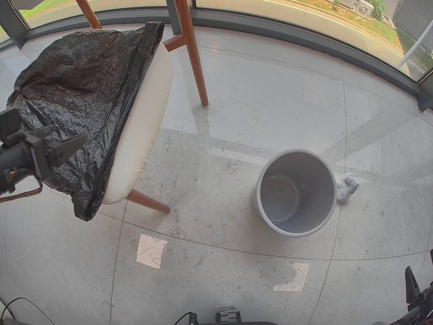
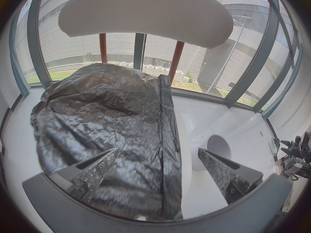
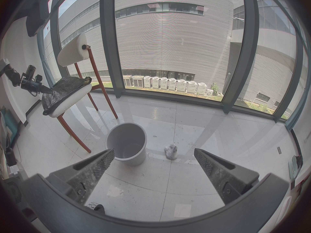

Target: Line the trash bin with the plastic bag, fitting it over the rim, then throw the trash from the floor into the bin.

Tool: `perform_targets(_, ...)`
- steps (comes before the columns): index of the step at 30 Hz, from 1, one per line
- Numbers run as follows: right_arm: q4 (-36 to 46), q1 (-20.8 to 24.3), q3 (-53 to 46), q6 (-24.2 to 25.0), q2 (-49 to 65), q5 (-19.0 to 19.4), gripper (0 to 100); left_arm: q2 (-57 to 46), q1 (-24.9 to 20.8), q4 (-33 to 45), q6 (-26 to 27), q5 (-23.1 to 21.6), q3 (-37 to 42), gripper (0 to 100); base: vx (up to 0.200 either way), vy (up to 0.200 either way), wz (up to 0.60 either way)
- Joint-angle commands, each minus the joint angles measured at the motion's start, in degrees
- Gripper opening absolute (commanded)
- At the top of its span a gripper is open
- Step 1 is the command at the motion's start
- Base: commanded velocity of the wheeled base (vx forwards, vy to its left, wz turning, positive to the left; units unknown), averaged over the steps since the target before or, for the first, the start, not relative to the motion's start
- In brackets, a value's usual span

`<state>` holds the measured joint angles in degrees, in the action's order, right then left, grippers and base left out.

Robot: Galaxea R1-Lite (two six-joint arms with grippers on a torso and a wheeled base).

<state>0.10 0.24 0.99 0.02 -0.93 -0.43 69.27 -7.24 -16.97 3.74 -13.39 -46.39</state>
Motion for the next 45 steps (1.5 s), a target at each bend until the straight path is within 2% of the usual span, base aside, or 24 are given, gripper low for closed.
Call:
perform_targets(1, -0.01, 0.02, -0.99, -0.02, 0.57, -0.01, 100, 6.67, -4.27, -0.87, 0.04, 2.22, -3.45, 100, 0.0, 0.0, 0.0)
perform_targets(3, -0.01, 0.02, -0.99, -0.02, 0.57, -0.01, 100, 7.46, -5.5, -0.87, 0.04, 3.45, -4.33, 100, 0.0, 0.0, 0.0)
perform_targets(6, -0.01, 0.02, -0.99, -0.02, 0.57, -0.01, 100, 10.8, -9.81, -1.05, 0.12, 10.13, -6.79, 100, 0.0, 0.0, 0.0)
perform_targets(9, -0.01, 0.02, -0.99, -0.02, 0.57, -0.01, 100, 12.65, -12.71, -1.05, 0.48, 14.35, -8.46, 100, 0.0, 0.0, 0.0)
perform_targets(11, -0.01, 0.02, -0.99, -0.02, 0.57, -0.01, 100, 14.05, -12.97, -1.14, 1.44, 15.93, -9.43, 100, 0.0, 0.0, 0.0)
perform_targets(15, -0.01, 0.02, -0.99, -0.02, 0.57, -0.01, 100, 16.69, -13.06, -2.28, 3.2, 17.25, -11.45, 100, 0.0, 0.0, 0.0)
perform_targets(21, -0.01, 0.02, -0.99, -0.02, 0.57, -0.01, 100, 21.35, -13.15, -10.19, 3.82, 20.06, -12.33, 100, 0.0, 0.0, 0.0)
perform_targets(28, -0.01, 0.02, -0.99, 0.06, 0.57, -0.01, 100, 21.7, -13.15, -10.45, 4.17, 20.33, -12.15, 100, 0.0, 0.0, 0.0)
perform_targets(29, -0.01, 0.02, -0.99, 0.06, 0.57, -0.01, 100, 21.7, -13.15, -10.28, 4.17, 20.33, -12.15, 0, 0.0, 0.0, 0.0)
perform_targets(40, -0.01, 0.02, -0.99, -0.02, 0.57, -0.01, 100, 21.0, -13.15, -9.4, 3.82, 19.98, -11.62, 0, 0.0, 0.0, 0.0)
perform_targets(45, -0.01, 0.02, -0.99, -0.02, 0.57, -0.01, 100, 19.59, -13.33, -5.62, 2.15, 19.8, -13.38, 0, 0.0, 0.0, 0.0)
